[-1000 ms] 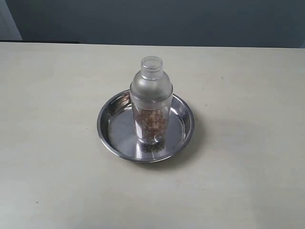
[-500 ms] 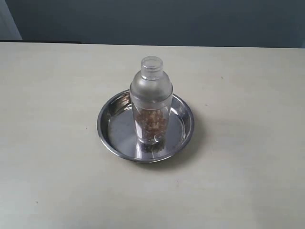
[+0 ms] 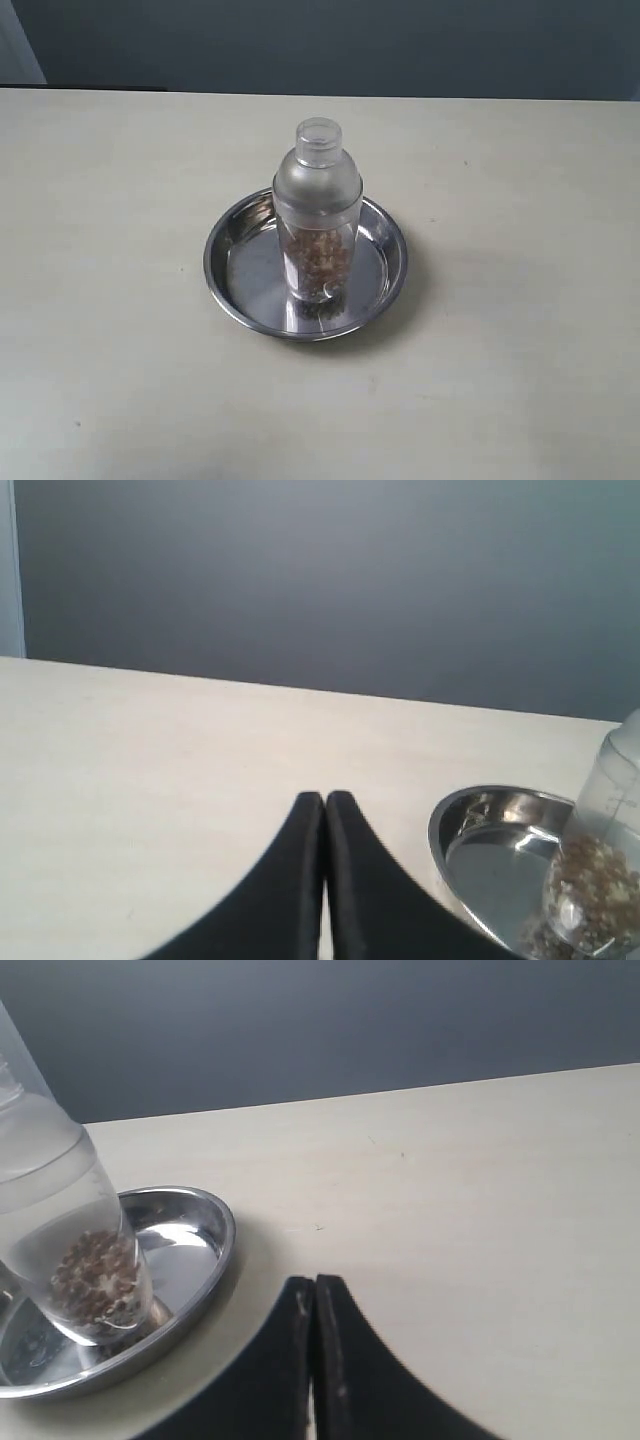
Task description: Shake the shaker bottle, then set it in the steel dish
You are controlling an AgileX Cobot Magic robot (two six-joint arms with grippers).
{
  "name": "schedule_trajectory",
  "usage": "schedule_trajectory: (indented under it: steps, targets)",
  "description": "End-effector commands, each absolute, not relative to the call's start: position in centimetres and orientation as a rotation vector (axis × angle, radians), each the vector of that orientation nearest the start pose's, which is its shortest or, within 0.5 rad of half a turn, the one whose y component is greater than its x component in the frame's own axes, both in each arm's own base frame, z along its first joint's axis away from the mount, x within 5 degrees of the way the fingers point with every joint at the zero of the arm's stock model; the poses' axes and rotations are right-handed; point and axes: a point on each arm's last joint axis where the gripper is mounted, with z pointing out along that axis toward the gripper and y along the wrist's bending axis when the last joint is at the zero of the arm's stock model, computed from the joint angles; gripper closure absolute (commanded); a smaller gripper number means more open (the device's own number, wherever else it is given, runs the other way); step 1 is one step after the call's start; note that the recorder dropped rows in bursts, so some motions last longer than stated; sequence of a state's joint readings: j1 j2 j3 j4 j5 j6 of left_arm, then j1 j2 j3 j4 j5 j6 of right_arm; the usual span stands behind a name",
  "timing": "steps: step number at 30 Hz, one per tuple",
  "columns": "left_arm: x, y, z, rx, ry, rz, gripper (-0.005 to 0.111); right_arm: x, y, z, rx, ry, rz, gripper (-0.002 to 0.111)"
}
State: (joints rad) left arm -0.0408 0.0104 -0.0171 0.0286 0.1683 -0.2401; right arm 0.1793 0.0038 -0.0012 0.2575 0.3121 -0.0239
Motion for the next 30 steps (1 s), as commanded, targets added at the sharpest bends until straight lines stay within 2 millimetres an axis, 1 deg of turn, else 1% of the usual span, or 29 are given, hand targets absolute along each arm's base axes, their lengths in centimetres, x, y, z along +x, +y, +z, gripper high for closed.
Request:
schedule_trajectory:
  steps: [1, 10, 12, 13, 15, 30]
  targets:
    - [5.54, -0.31, 19.18, -0.161, 1.716, -0.212, 0.106, 5.2, 1.68, 18.64, -0.019, 1.794, 0.36, 0.109]
    - [5.54, -0.37, 19.22, -0.027, 1.716, -0.108, 0.106, 5.21, 1.65, 18.64, -0.025, 1.794, 0.352, 0.109]
    - [5.54, -0.5, 19.28, -0.078, 1.71, -0.174, 0.106, 5.21, 1.65, 18.64, -0.025, 1.794, 0.352, 0.109]
    - [5.55, -0.44, 19.3, -0.053, 1.708, -0.142, 0.106, 5.21, 1.65, 18.64, -0.025, 1.794, 0.352, 0.109]
    - [5.55, -0.41, 19.33, -0.046, 1.704, -0.131, 0.106, 5.21, 1.66, 18.64, -0.023, 1.794, 0.354, 0.109]
    - [5.55, -0.36, 19.29, -0.028, 1.708, -0.107, 0.106, 5.21, 1.66, 18.64, -0.023, 1.794, 0.354, 0.109]
